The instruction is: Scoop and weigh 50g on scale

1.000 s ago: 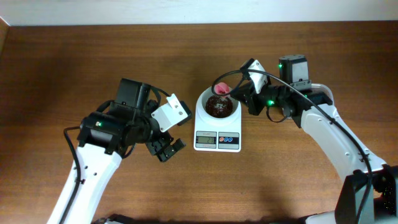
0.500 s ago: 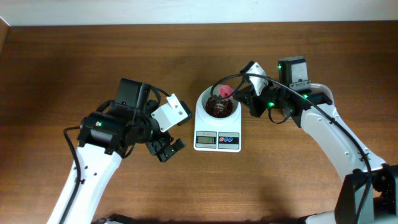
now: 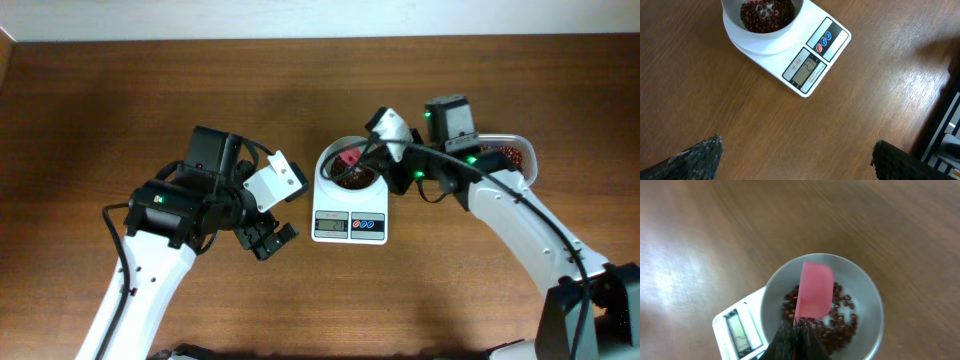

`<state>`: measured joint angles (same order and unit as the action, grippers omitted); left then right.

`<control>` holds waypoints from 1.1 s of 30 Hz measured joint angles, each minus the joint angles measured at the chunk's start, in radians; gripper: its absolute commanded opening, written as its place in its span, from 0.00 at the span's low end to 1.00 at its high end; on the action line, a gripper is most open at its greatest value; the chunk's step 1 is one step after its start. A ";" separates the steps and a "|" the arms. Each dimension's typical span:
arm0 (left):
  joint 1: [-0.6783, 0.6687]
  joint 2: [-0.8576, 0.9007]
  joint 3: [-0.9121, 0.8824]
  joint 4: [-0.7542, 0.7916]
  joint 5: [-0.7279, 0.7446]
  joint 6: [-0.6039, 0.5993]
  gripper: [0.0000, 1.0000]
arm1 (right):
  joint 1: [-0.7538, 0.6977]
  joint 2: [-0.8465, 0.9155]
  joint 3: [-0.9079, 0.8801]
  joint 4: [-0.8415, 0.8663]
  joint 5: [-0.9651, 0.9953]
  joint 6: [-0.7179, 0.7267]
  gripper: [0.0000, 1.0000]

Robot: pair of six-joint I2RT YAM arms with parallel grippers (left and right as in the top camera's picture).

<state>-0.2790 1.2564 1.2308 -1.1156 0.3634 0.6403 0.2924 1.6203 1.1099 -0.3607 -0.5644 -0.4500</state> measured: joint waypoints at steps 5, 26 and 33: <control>0.000 0.000 0.000 0.000 0.000 0.000 0.99 | 0.007 0.000 0.000 0.010 0.082 -0.006 0.04; 0.000 0.000 0.000 0.000 0.000 0.000 0.99 | -0.117 -0.303 0.035 -0.076 0.117 0.035 0.04; 0.000 0.000 0.000 0.000 0.000 0.000 0.99 | -0.404 -0.309 0.040 -0.245 0.281 0.122 0.04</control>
<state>-0.2790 1.2564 1.2308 -1.1152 0.3634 0.6403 -0.1120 1.3109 1.1500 -0.6052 -0.2836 -0.3279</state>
